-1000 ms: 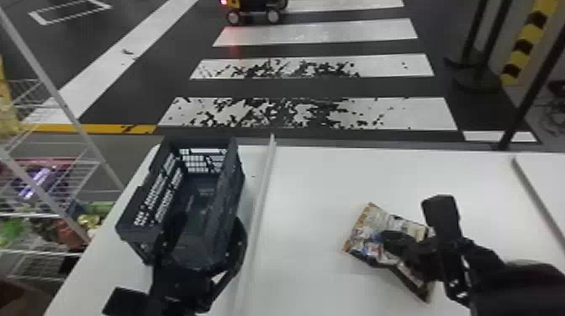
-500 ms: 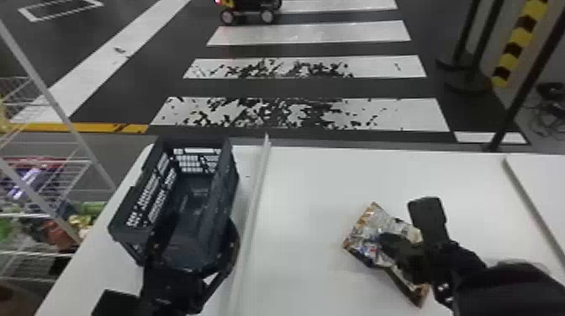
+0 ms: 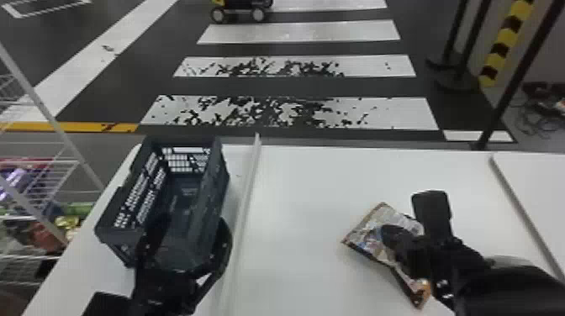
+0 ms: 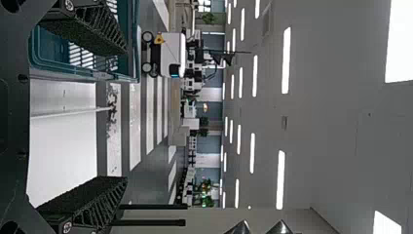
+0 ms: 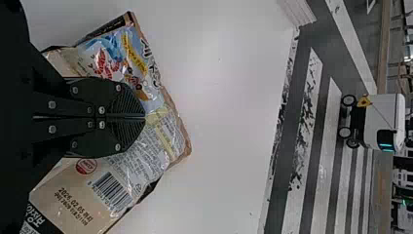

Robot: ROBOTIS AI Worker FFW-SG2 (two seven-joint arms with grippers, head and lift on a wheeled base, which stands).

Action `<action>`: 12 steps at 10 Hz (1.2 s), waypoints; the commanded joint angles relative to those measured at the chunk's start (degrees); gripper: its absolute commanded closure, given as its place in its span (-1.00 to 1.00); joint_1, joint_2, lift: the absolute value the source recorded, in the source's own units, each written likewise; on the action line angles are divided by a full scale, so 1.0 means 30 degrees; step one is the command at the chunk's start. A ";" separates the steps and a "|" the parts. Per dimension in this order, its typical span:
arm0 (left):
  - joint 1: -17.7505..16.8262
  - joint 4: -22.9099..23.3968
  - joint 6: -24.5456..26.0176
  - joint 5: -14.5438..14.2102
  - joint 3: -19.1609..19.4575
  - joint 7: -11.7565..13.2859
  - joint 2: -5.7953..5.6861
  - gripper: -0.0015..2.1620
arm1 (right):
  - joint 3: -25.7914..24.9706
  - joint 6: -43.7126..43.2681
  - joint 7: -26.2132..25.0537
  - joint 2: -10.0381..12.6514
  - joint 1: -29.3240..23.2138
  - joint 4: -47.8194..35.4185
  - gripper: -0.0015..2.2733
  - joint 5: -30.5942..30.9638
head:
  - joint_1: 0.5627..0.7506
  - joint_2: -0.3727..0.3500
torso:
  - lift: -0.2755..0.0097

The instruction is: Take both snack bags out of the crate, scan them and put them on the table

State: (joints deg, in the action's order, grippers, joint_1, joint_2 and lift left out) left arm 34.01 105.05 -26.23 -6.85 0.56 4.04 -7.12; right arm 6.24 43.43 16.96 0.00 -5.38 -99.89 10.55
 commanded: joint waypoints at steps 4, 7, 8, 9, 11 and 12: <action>0.0001 -0.0125 0.0000 0.0000 0.0017 0.0001 0.0000 -0.92 | -0.0059 0.2502 0.1525 0.0016 -0.1254 -0.3177 0.93 -0.1701 | 0.41 0.45 | 0.29; -0.0057 -0.0184 0.0000 0.0000 -0.0012 0.0001 0.0000 -0.92 | -0.0030 0.3616 0.2492 0.0016 -0.1928 -0.4583 0.93 -0.2404 | 0.41 0.54 | 0.29; -0.0057 -0.0184 0.0000 0.0000 -0.0012 0.0001 0.0000 -0.92 | -0.0411 0.3440 0.2492 0.0016 -0.1870 -0.4612 0.93 -0.2463 | 0.41 0.57 | 0.29; -0.0057 -0.0213 0.0000 0.0000 -0.0012 0.0001 0.0000 -0.92 | -0.0967 0.3205 0.2492 0.0016 -0.1752 -0.4612 0.92 -0.3078 | 0.41 0.57 | 0.29; -0.0116 -0.0184 0.0000 0.0000 -0.0041 0.0030 0.0000 -0.92 | -0.2579 0.2151 0.2170 0.0016 -0.0815 -0.4056 0.93 -0.3400 | 0.41 0.50 | 0.29; -0.0116 -0.0213 0.0000 0.0000 -0.0012 0.0030 0.0000 -0.92 | -0.3399 0.1506 0.1965 0.0016 -0.0346 -0.3382 0.92 -0.3225 | 0.41 0.41 | 0.29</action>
State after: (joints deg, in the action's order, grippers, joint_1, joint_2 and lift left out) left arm 33.67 104.42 -26.23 -6.83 0.44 4.13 -7.12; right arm -2.29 49.27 22.96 0.00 -7.42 -111.34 0.47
